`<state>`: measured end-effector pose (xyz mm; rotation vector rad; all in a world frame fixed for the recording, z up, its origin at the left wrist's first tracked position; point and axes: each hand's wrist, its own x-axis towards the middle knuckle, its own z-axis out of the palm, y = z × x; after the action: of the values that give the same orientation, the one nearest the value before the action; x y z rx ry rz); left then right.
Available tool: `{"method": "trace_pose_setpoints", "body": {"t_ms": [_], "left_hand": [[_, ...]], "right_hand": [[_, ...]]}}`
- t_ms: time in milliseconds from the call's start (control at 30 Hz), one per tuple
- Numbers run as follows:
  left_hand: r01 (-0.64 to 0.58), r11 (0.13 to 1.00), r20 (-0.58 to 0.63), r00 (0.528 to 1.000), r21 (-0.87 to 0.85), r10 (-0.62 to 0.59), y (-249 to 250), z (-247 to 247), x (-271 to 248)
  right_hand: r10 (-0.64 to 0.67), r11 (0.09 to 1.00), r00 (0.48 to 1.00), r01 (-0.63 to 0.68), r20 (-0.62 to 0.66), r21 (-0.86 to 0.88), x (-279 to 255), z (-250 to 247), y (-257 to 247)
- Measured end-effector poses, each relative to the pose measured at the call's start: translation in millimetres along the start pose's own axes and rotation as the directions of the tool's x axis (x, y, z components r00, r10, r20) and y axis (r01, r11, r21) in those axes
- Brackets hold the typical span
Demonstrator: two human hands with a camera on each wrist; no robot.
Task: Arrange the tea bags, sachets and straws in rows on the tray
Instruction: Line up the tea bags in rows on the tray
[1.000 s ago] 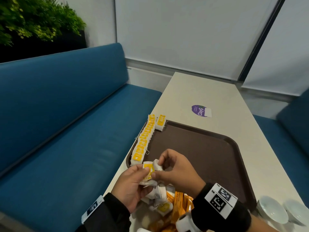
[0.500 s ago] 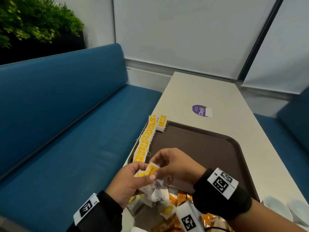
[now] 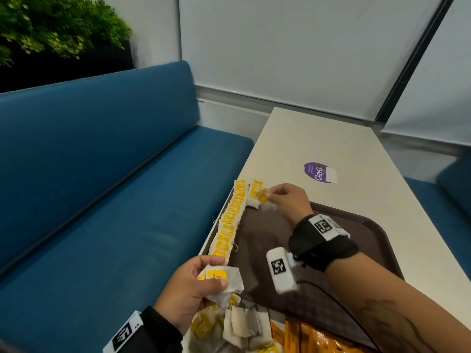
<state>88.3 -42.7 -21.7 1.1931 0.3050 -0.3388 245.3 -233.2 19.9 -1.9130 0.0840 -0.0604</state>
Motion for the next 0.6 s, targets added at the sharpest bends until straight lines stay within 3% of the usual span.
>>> {"method": "trace_pose_setpoints", "body": {"t_ms": [100, 167, 200, 233, 300, 333, 367, 467, 600], "left_hand": [[0.026, 0.999, -0.008, 1.000, -0.026, -0.026, -2.3, -4.6, 4.9], [0.039, 0.999, -0.015, 0.999, -0.033, -0.040, -3.9, -6.5, 7.2], [0.046, 0.998, -0.017, 0.999, -0.037, -0.046, -4.8, -7.3, 8.4], [0.052, 0.998, -0.021, 0.998, -0.038, -0.053, -5.7, -7.9, 9.3], [0.066, 0.997, -0.026, 0.997, -0.031, -0.067, -6.7, -8.8, 10.2], [0.073, 0.997, -0.023, 0.997, -0.028, -0.073, -7.0, -8.8, 10.1], [0.077, 0.997, -0.020, 0.997, -0.025, -0.078, -6.9, -8.6, 9.8], [0.077, 0.997, -0.014, 0.997, -0.029, -0.078, -5.7, -7.2, 8.3], [0.064, 0.998, -0.016, 0.998, -0.001, -0.064, -6.2, -6.3, 6.2]], "right_hand": [[0.134, 0.987, 0.989, -0.139, -0.059, -0.080, 37.8, 8.8, 22.0], [0.216, 0.975, 0.976, -0.217, -0.015, -0.050, 50.6, 17.4, 28.3], [0.319, 0.947, 0.948, -0.319, 0.002, -0.040, 56.2, 18.7, 27.3], [0.347, 0.926, 0.937, -0.338, 0.030, -0.169, 59.8, 20.9, 22.8], [0.293, 0.804, 0.955, -0.223, 0.041, -0.552, 58.1, 28.6, 19.4], [0.289, 0.765, 0.956, -0.206, 0.040, -0.610, 59.7, 32.9, 19.8], [0.275, 0.767, 0.958, -0.165, 0.085, -0.620, 62.3, 35.9, 22.8], [0.297, 0.746, 0.955, -0.212, 0.031, -0.632, 68.8, 46.3, 23.5], [0.289, 0.715, 0.953, -0.151, 0.092, -0.682, 74.5, 46.2, 26.5]]}}
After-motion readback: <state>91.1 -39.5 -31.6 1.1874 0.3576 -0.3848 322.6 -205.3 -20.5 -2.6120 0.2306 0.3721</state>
